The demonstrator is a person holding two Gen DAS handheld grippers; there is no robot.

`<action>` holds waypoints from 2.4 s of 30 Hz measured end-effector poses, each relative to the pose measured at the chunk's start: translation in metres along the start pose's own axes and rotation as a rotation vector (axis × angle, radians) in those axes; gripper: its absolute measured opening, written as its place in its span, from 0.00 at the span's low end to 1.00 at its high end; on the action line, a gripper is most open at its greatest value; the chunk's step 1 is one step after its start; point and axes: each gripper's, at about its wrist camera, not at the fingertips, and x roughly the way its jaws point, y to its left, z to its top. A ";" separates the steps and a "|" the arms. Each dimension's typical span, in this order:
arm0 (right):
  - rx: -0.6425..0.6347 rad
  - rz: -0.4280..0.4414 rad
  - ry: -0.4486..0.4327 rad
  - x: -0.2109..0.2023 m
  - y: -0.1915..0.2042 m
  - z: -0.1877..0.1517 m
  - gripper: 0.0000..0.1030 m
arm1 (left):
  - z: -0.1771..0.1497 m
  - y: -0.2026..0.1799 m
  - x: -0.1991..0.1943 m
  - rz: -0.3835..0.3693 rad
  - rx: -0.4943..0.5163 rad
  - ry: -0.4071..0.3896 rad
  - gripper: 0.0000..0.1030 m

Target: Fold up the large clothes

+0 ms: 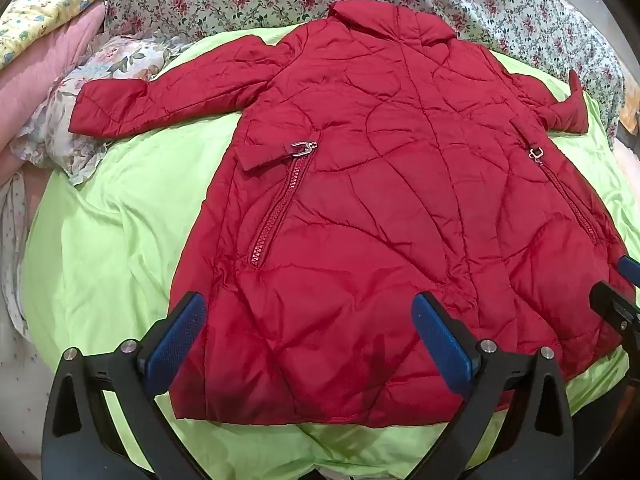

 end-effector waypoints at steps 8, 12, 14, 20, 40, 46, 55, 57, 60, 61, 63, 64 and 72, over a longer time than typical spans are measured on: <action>-0.002 -0.007 -0.001 -0.001 0.002 0.000 0.99 | 0.002 0.001 0.005 -0.006 -0.006 -0.002 1.00; -0.003 -0.007 -0.004 -0.006 0.005 -0.003 1.00 | 0.003 -0.001 0.005 -0.004 -0.008 -0.002 1.00; -0.003 -0.006 -0.004 -0.005 0.004 -0.003 0.99 | 0.003 0.000 0.005 -0.004 -0.008 -0.001 1.00; -0.004 -0.007 -0.006 -0.004 0.006 0.001 0.99 | 0.004 -0.001 0.006 -0.002 -0.008 -0.002 1.00; 0.044 0.056 0.080 0.000 0.003 0.003 0.99 | 0.005 -0.001 0.013 -0.017 -0.013 0.007 1.00; 0.037 0.050 0.059 0.004 0.000 0.004 0.99 | 0.007 -0.001 0.016 -0.051 -0.030 0.033 1.00; 0.049 0.063 0.046 0.005 -0.007 0.007 0.99 | 0.011 0.001 0.024 -0.068 -0.032 0.034 1.00; 0.056 0.059 0.052 0.006 -0.010 0.009 0.99 | 0.014 0.002 0.026 -0.082 -0.043 0.035 1.00; 0.076 0.058 0.027 0.006 -0.019 0.013 0.99 | 0.018 0.005 0.030 -0.103 -0.060 0.031 1.00; 0.083 0.054 0.027 0.007 -0.023 0.014 0.99 | 0.020 0.005 0.032 -0.096 -0.059 0.035 1.00; 0.090 0.033 0.038 0.008 -0.029 0.017 0.99 | 0.024 0.006 0.034 -0.097 -0.059 0.039 1.00; 0.100 0.028 0.035 0.009 -0.034 0.020 0.99 | 0.026 0.007 0.036 -0.098 -0.058 0.040 1.00; 0.180 0.006 -0.005 0.009 -0.071 0.036 0.99 | 0.042 0.010 0.045 -0.091 -0.051 0.045 1.00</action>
